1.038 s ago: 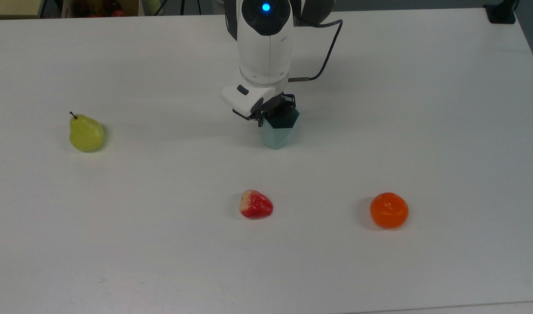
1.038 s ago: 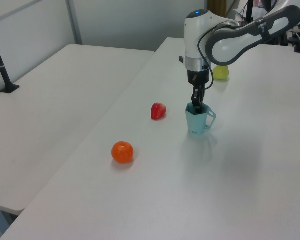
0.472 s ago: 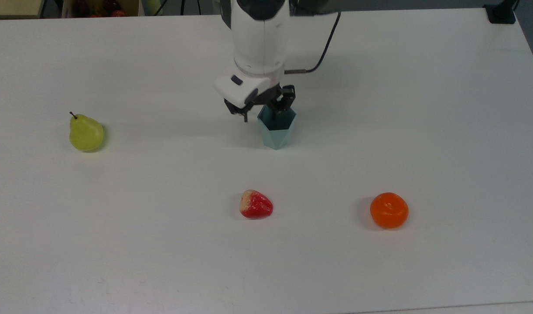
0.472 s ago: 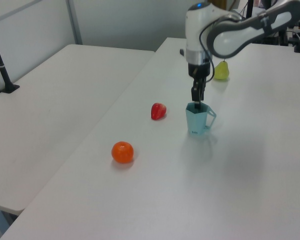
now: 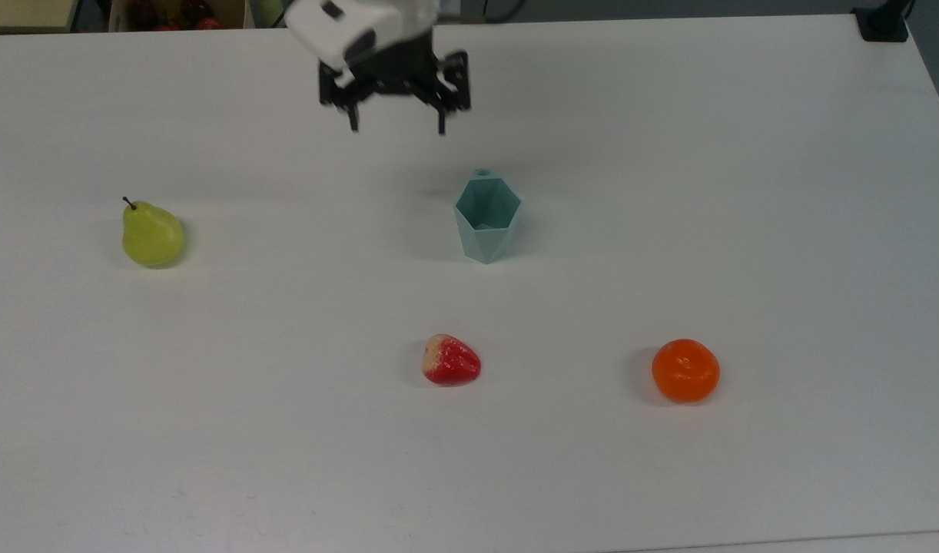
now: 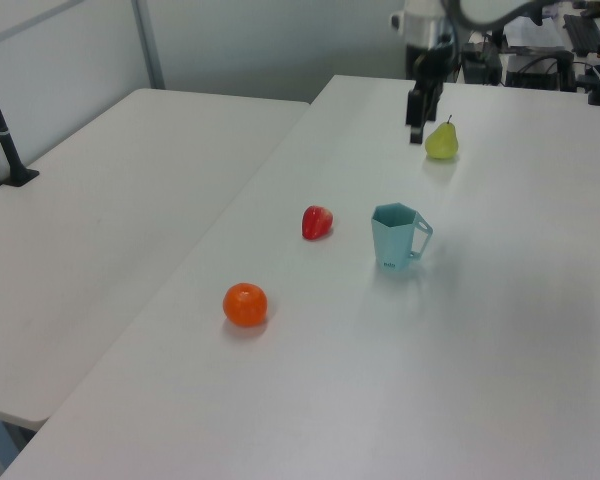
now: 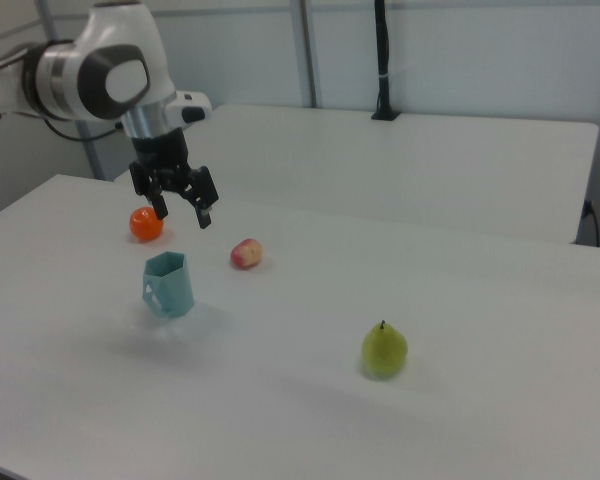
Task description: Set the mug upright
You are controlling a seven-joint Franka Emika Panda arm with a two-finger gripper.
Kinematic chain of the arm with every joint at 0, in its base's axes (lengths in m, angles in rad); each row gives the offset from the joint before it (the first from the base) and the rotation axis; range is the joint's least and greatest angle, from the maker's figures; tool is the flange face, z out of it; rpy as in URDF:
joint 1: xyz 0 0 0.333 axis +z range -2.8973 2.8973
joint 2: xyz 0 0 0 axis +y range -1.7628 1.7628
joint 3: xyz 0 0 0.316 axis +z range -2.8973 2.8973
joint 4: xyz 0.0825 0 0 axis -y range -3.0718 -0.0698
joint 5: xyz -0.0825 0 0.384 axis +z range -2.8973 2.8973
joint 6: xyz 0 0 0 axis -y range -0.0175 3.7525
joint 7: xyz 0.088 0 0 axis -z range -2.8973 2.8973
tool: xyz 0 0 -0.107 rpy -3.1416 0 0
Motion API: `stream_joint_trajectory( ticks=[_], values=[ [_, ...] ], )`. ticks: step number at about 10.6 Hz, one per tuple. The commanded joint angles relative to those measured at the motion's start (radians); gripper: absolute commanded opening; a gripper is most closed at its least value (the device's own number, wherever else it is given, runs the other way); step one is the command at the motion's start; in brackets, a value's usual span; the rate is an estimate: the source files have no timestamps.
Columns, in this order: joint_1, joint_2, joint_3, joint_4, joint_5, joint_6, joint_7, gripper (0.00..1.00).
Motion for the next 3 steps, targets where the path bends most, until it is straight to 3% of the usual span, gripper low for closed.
stream_joint_trajectory(
  ticks=[1,3],
  values=[
    [-0.009,-0.116,-0.045,-0.031,-0.017,-0.092,-0.025,1.0],
    [-0.028,-0.131,-0.045,-0.028,-0.018,-0.111,-0.02,1.0]
  ],
)
